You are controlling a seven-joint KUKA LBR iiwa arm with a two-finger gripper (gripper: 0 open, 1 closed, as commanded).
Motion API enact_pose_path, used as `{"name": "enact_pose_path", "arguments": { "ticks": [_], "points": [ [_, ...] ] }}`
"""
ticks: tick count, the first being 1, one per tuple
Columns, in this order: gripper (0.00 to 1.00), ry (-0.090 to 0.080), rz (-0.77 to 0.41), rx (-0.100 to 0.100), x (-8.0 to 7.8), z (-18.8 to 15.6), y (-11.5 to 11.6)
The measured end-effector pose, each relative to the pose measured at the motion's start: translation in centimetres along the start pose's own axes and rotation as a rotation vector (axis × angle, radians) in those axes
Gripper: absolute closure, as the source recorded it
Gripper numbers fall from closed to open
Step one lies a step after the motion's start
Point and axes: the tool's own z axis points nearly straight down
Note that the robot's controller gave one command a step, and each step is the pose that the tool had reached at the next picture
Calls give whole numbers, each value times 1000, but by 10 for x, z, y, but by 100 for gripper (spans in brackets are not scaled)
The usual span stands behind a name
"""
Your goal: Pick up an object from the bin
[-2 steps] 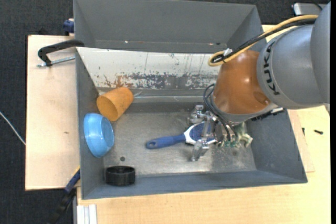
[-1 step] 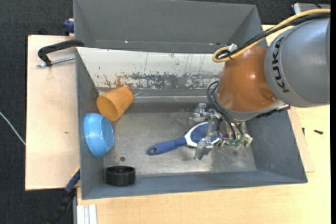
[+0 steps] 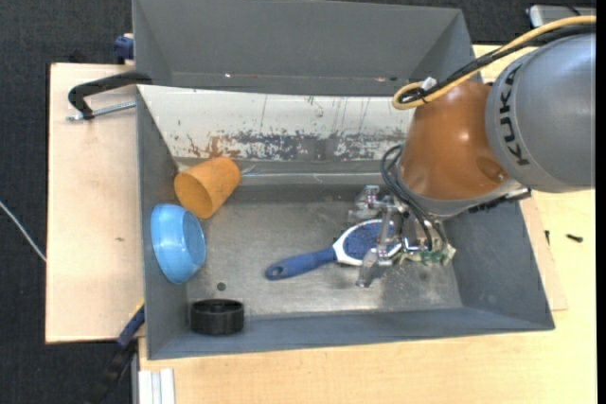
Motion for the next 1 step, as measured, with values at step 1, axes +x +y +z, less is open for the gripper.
{"name": "enact_pose_path", "arguments": {
  "ticks": [1],
  "points": [
    [0,-1,65,-2,-4,30,-2]
  ]
}}
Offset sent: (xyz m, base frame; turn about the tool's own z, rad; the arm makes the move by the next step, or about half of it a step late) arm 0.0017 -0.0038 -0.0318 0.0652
